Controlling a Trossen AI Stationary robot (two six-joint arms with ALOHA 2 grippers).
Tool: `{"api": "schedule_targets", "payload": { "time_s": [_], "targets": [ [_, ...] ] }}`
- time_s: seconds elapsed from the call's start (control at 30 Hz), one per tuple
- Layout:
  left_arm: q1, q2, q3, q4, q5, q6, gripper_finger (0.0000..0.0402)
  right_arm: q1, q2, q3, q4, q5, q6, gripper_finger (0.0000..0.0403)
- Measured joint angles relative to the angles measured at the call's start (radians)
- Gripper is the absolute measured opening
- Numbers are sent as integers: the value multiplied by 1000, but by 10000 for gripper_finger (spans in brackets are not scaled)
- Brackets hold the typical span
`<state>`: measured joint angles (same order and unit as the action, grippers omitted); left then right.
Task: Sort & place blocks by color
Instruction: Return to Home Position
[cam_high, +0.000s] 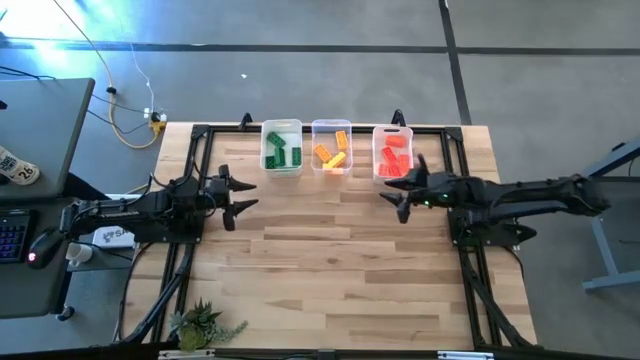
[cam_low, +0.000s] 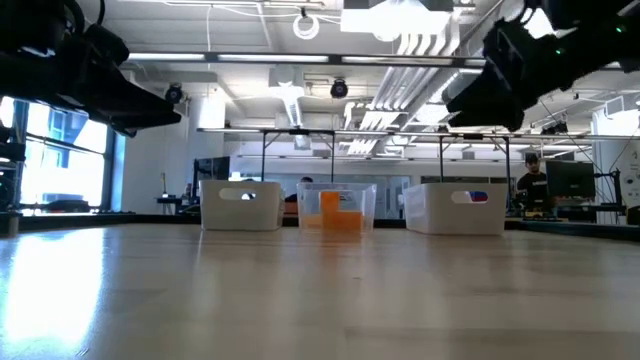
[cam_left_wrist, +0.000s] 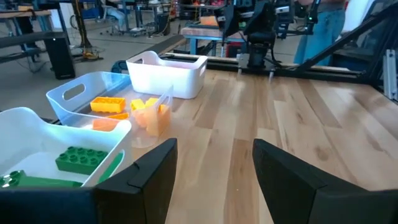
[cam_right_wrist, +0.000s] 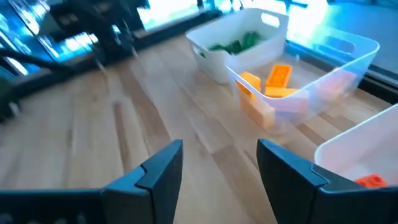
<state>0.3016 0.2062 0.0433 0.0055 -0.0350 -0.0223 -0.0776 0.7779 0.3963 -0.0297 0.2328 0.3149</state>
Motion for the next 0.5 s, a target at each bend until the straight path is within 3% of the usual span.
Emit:
{"api": "schedule_targets", "payload": {
  "time_s": [0.17, 0.5],
  "targets": [
    [0, 0, 0, -6, 1, 11, 200, 0, -121, -155, 155, -7, 17, 192],
    [0, 0, 0, -21, -3, 88, 200, 0, -228, -382, 388, -4, 25, 192]
  ]
}}
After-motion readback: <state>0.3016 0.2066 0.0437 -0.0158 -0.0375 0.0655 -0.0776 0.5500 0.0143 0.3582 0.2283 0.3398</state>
